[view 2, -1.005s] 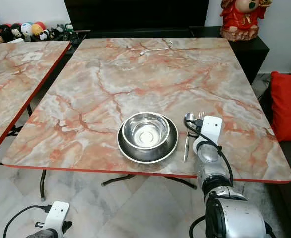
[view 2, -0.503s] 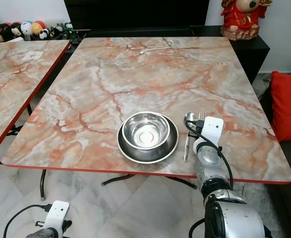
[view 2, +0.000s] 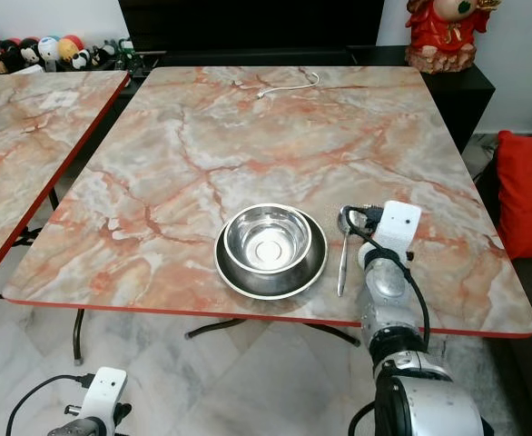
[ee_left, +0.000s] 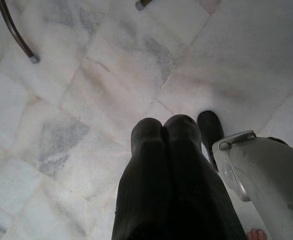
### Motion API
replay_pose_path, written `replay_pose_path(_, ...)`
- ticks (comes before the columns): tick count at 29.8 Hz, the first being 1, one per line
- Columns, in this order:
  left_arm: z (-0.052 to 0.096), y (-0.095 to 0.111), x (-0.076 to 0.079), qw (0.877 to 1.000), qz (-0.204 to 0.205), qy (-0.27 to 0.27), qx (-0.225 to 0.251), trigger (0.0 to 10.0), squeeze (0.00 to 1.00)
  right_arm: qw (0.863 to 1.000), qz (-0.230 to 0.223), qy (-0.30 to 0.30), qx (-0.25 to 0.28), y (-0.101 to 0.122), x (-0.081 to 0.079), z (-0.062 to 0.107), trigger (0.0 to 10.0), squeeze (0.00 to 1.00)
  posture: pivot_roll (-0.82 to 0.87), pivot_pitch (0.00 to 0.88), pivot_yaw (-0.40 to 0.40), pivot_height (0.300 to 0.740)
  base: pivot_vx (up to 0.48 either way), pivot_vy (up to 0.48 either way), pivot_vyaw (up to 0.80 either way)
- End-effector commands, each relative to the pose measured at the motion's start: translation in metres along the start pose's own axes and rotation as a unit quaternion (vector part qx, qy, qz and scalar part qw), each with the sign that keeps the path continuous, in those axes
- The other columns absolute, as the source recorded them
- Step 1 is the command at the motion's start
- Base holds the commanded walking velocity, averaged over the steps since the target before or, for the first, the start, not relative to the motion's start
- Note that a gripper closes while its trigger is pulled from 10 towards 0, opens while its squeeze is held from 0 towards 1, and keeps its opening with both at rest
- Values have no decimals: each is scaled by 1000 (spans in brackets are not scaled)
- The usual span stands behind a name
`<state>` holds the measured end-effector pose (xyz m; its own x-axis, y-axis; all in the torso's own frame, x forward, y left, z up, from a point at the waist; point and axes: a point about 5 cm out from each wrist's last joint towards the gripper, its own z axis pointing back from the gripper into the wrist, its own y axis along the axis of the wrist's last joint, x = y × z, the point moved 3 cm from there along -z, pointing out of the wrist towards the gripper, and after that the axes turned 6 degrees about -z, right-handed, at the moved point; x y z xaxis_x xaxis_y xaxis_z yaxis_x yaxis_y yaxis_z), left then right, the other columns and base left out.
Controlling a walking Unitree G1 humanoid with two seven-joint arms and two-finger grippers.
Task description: Setting the table
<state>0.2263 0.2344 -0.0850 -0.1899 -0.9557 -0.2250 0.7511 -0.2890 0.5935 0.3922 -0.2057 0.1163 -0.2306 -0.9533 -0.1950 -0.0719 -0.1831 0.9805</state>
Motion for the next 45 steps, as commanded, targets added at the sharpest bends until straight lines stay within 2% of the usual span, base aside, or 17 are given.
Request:
replay_pose_path(1,1,-6,-5,1000,9,6,-7,10000,0,1000,-4,7,12,-2,-1,7,10000,0,107,85,53,740,0,0,0)
replay_pose_path(6,1,-7,-3,1000,17,5,-10,10000,0,1000,5,15,19,-5,3,16,10000,0,91,80,40,740,0,0,0)
replay_pose_path(12,1,-6,1,1000,22,1,-9,10000,0,998,10,35,44,6,5,26,10000,0,83,74,12,740,0,297,0)
replay_pose_path(24,1,-7,3,1000,27,0,-11,10000,0,998,9,41,54,14,-3,26,10000,0,86,50,-1,740,0,480,0)
replay_pose_path(28,1,-7,3,1000,28,2,-11,10000,0,998,2,49,47,12,-9,28,10000,0,89,39,2,740,0,480,0)
replay_pose_path(29,1,-7,3,1000,27,2,-11,10000,0,997,6,62,48,12,-15,30,10000,0,89,39,3,740,0,480,0)
replay_pose_path(35,1,-8,2,1000,22,2,-11,10000,0,995,14,80,60,15,-21,34,10000,0,93,26,12,740,0,480,133)
replay_pose_path(39,1,-8,2,1000,22,2,-10,10000,0,995,8,79,64,17,-20,35,10000,0,98,19,9,740,0,480,800)
replay_pose_path(45,1,-9,4,1000,23,1,-11,10000,0,995,0,82,62,19,-20,34,10000,0,102,7,0,740,0,480,0)
